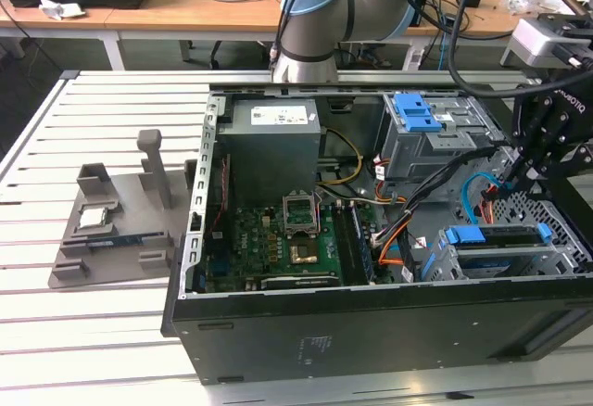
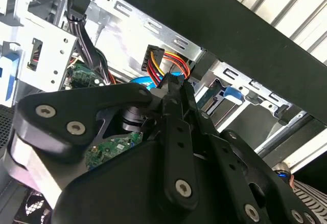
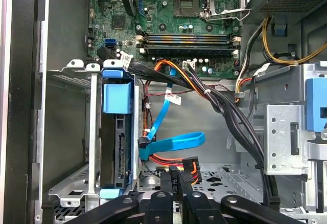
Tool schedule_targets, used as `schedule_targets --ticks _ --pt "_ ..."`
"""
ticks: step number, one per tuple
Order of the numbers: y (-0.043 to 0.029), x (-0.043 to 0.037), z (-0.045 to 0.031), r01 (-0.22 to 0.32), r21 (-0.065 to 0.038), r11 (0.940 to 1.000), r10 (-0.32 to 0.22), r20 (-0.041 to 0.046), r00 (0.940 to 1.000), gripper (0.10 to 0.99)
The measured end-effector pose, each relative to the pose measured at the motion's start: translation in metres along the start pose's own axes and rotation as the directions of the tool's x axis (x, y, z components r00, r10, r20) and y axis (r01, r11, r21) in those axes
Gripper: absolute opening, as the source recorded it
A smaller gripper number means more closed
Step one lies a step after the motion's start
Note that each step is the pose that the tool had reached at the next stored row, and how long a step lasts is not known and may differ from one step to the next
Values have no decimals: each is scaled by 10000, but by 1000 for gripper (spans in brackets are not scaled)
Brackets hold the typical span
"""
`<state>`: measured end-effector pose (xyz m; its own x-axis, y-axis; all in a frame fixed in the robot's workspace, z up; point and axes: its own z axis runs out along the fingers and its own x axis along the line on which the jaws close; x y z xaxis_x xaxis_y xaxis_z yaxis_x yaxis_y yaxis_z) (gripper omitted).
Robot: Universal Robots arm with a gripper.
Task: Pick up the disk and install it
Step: 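Insert the first disk wire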
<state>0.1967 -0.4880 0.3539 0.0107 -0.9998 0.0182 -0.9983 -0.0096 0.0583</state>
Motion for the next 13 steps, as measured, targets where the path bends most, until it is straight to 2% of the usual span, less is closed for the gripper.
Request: schedule_targets --ticks 2,3,4,6,9,11,13 --pt "0 2 0 0 0 10000 0 1 10000 169" --pt "5 40 0 0 1 10000 0 -15 10000 169" --pt "19 126 3 15 0 10000 -15 -29 10000 169" --pt "37 233 9 24 0 10000 -24 -29 10000 169" --pt "54 328 14 30 0 10000 -30 -31 10000 169" --pt "90 418 25 34 0 10000 -34 -29 10000 169" --pt "106 443 40 35 1 10000 -35 -29 10000 169"
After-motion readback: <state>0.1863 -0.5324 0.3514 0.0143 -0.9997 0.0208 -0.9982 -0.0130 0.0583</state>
